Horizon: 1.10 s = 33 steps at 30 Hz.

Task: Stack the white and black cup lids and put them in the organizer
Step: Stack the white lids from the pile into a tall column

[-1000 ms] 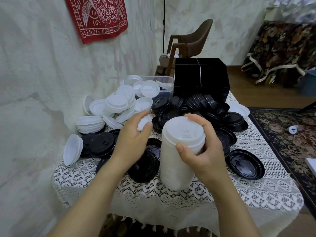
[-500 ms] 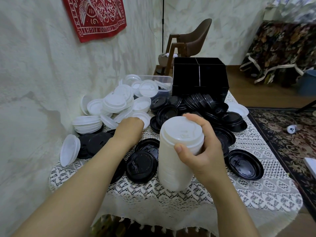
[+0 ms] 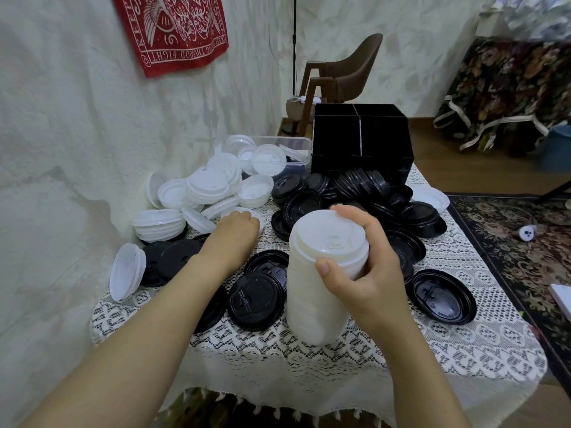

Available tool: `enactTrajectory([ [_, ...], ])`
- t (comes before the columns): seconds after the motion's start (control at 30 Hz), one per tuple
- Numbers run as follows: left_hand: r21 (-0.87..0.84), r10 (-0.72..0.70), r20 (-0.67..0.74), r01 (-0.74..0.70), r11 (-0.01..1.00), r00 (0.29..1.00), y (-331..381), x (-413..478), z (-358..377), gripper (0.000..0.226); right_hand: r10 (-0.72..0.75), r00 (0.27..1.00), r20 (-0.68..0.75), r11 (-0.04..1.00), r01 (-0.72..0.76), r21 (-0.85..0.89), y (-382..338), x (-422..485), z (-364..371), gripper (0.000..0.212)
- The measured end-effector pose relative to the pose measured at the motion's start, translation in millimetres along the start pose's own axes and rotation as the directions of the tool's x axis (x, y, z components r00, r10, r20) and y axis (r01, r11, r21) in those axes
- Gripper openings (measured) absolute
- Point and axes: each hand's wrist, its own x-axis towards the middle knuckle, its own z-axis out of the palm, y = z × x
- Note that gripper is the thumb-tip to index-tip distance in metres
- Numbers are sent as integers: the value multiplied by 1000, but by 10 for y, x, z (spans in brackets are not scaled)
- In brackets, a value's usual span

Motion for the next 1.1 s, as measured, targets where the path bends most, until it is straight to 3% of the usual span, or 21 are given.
enactTrajectory([
  [0.17, -157, -16, -57, 7, 988, 998, -6, -13, -19, 28, -3, 1000, 4, 1000, 3, 2, -3, 5, 1, 66],
  [0.5, -474, -187, -114, 113, 874, 976, -12, -43, -38, 8, -3, 1000, 9, 1000, 3, 6, -5, 7, 3, 66],
  [0.6, -485, -208, -98, 135, 864, 973, -17, -52, -26, 17, -2, 1000, 8, 1000, 2, 3, 0, 6, 0, 66],
  [1.1, -473, -197, -3, 172, 864, 980, 27, -30, -93, 11, -22, 1000, 14, 1000, 22, -9, -1, 14, 0, 66],
])
